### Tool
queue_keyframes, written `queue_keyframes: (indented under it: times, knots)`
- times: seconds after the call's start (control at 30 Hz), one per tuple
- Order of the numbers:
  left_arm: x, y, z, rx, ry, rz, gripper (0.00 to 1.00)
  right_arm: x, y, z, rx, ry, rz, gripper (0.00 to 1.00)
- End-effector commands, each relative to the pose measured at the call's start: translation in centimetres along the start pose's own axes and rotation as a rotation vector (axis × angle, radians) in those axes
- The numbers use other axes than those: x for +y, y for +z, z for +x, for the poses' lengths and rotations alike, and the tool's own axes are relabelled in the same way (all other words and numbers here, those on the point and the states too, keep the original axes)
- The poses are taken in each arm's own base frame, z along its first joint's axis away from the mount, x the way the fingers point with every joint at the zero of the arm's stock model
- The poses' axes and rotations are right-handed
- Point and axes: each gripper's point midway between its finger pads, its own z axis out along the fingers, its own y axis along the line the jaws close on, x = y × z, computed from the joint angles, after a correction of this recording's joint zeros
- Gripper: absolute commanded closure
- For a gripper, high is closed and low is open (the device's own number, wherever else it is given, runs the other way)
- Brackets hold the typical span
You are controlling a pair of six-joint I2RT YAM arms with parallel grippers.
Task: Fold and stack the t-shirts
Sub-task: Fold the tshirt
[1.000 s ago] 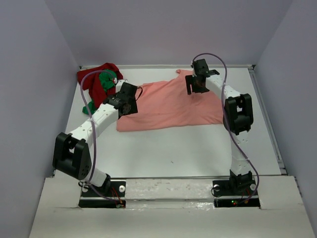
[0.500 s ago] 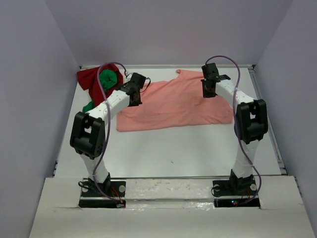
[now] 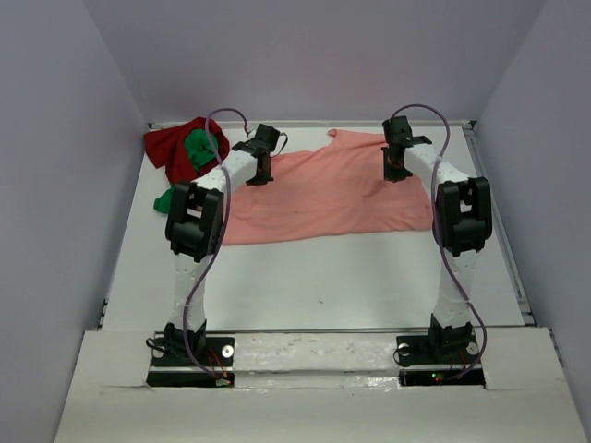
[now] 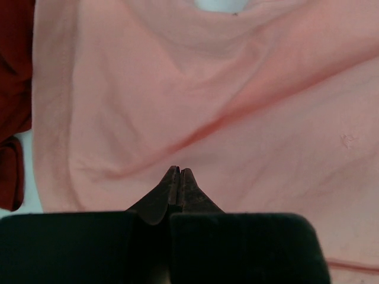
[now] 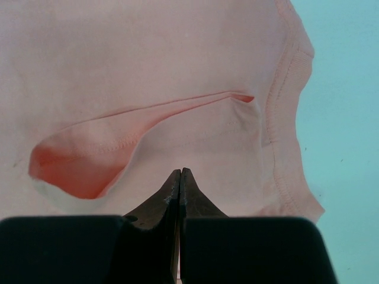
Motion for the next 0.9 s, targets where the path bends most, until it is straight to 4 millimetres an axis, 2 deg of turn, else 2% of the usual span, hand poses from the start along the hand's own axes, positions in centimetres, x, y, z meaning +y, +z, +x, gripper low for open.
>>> queue_keyframes:
  times: [0.0, 0.13, 0.17, 0.3, 0.47, 0.7, 0.87]
  knots:
    - [-0.8, 0.6, -1.2, 0.009, -0.003, 0.051, 1.00, -0.2, -0.2, -0.9, -0.015, 0.036, -0.006, 1.00]
    - [-1.8, 0.8, -1.3, 0.042, -0.008, 0.098, 1.00, 0.0, 0.7, 0.3, 0.024, 0.056, -0.023, 1.00]
    - [-2.1, 0.6, -1.9, 0.031, -0.011, 0.102, 1.00, 0.2, 0.7, 0.5, 0.030, 0.062, -0.031, 1.00]
    - [-2.2, 1.4, -1.2, 0.061, -0.011, 0.096, 1.00, 1.5, 1.3, 1.7, 0.072, 0.096, -0.085, 1.00]
    - [-3.2, 1.7, -0.2, 0.095, -0.014, 0.150, 1.00, 2.8, 1.4, 2.9, 0.114, 0.144, -0.146, 1.00]
    - [-3.8, 2.3, 1.2, 0.149, -0.037, 0.170, 1.00, 3.0, 1.1, 4.8, 0.153, 0.180, -0.151, 1.00]
    - [-4.3, 2.3, 2.8, 0.207, -0.053, 0.194, 1.00, 2.9, 1.3, 6.9, 0.197, 0.190, -0.144, 1.00]
